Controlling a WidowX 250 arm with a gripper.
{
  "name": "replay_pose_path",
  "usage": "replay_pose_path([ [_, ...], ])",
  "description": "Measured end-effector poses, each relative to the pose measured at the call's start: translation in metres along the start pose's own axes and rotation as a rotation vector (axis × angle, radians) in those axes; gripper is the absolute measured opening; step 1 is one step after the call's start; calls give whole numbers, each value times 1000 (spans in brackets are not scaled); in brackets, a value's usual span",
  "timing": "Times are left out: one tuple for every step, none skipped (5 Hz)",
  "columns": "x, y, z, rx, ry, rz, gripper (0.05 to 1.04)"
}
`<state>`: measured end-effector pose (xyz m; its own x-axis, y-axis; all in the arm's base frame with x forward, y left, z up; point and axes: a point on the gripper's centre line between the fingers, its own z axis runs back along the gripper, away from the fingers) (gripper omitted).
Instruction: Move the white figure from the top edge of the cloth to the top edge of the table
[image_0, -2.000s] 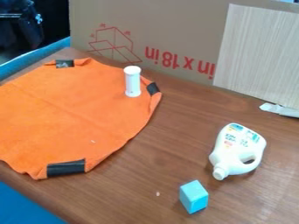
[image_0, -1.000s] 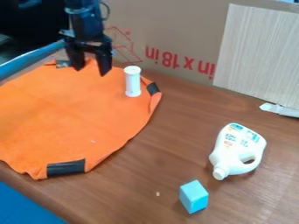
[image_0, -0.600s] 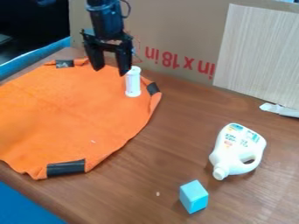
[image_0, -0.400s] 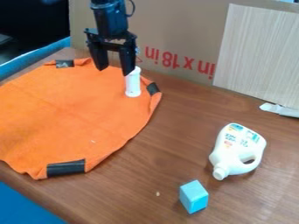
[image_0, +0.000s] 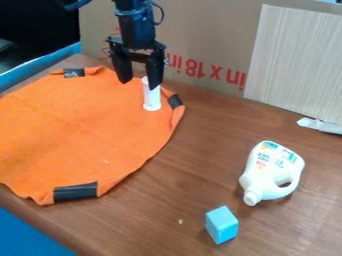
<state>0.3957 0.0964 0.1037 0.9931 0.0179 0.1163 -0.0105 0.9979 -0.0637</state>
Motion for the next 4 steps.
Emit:
replay_pose_path([
  [7, -1, -6, 0, 2, 15, 996],
  [10, -3, -10, 0, 0, 31, 933],
  [15, -3, -10, 1, -32, 59, 653],
  [19, -7, -11, 7, -46, 63, 543],
])
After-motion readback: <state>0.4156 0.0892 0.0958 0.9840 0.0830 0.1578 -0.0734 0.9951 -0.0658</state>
